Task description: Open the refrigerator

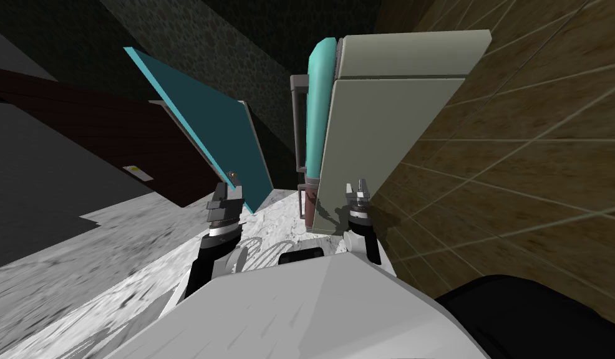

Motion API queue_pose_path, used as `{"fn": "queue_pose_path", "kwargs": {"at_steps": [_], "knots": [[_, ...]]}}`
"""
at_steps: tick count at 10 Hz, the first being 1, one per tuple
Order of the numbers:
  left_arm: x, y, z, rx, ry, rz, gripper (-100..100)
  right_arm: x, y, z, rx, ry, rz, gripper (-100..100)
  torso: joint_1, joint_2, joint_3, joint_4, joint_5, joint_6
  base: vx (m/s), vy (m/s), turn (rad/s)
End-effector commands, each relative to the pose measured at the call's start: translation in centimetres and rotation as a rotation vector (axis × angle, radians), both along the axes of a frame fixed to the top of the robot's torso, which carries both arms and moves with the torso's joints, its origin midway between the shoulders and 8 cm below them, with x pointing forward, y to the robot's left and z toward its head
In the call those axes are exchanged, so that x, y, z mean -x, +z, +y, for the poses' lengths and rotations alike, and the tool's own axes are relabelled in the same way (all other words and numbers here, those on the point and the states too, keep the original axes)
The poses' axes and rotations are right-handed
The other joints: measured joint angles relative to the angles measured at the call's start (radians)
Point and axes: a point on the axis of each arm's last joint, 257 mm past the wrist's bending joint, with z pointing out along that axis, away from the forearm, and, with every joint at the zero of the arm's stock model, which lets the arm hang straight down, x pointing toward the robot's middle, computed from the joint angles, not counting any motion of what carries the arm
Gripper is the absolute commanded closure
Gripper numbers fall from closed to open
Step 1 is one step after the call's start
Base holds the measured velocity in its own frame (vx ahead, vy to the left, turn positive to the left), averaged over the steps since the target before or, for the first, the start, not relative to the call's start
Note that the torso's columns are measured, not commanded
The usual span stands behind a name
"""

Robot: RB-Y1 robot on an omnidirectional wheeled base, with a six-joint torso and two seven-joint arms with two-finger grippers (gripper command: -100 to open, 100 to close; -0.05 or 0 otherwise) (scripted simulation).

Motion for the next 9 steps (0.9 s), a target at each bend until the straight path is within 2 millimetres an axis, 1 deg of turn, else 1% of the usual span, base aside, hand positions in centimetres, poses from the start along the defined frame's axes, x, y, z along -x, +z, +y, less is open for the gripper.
{"fn": "queue_pose_path", "kwargs": {"at_steps": [1, 3, 9], "knots": [[0.0, 0.0, 0.0, 0.0, 0.0, 0.0, 0, 0.0, 0.0, 0.0, 0.0, 0.0, 0.0, 0, 0.0, 0.04, -0.082, 0.041, 0.0, 0.0, 0.0, 0.0, 0.0], [0.0, 0.01, 0.0, 0.0, 0.0, 0.0, 0, 0.0, 0.01, 0.0, 0.0, 0.0, 0.0, 0, 0.0, 0.175, -0.351, 0.176, 0.0, 0.0, 0.0, 0.0, 0.0], [0.01, 0.02, 0.0, 0.0, 0.0, 0.0, 0, 0.01, 0.02, 0.0, 0.0, 0.0, 0.0, 0, 0.0, 0.618, -1.234, 0.617, 0.0, 0.0, 0.0, 0.0, 0.0]]}}
